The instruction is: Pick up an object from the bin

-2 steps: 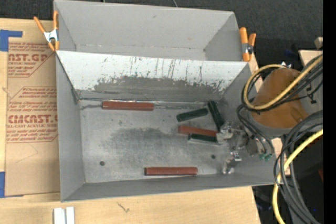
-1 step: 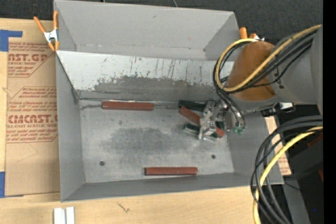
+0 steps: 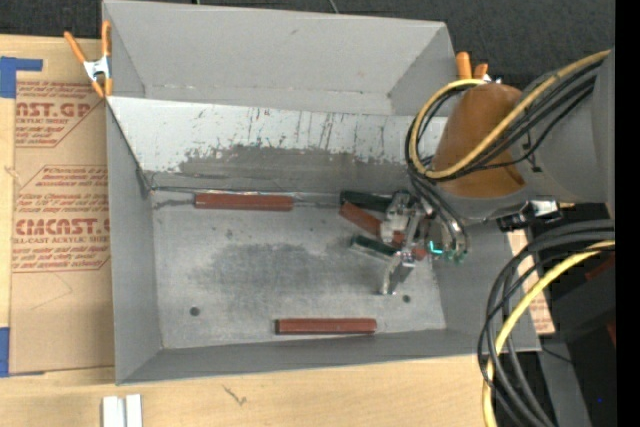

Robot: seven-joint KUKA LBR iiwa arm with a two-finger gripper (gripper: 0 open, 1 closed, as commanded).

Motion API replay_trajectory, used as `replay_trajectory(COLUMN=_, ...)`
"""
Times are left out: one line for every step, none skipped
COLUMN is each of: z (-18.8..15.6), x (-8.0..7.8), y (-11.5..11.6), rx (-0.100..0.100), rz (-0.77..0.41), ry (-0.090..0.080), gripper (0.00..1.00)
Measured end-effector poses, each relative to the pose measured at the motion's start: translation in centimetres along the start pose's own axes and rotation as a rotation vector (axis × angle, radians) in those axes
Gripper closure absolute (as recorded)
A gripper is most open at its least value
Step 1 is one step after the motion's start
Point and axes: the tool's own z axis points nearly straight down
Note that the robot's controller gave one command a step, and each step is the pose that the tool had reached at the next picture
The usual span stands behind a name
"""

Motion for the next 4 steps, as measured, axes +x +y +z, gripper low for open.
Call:
replay_trajectory(z=-0.39, x=-0.99, y=0.07, rx=0.000, rz=0.002, ry=-0.046, gripper=1.00)
replay_trajectory(z=-0.02, x=-0.03, y=0.04, rx=0.000, rz=0.000, ry=-0.001, gripper=0.00)
replay_trajectory(z=-0.39, x=-1.00, y=0.12, rx=0.000, rz=0.001, ry=-0.047, gripper=1.00)
replay_trajectory(z=-0.02, x=-0.03, y=0.07, rx=0.000, rz=0.000, ry=-0.002, gripper=0.00)
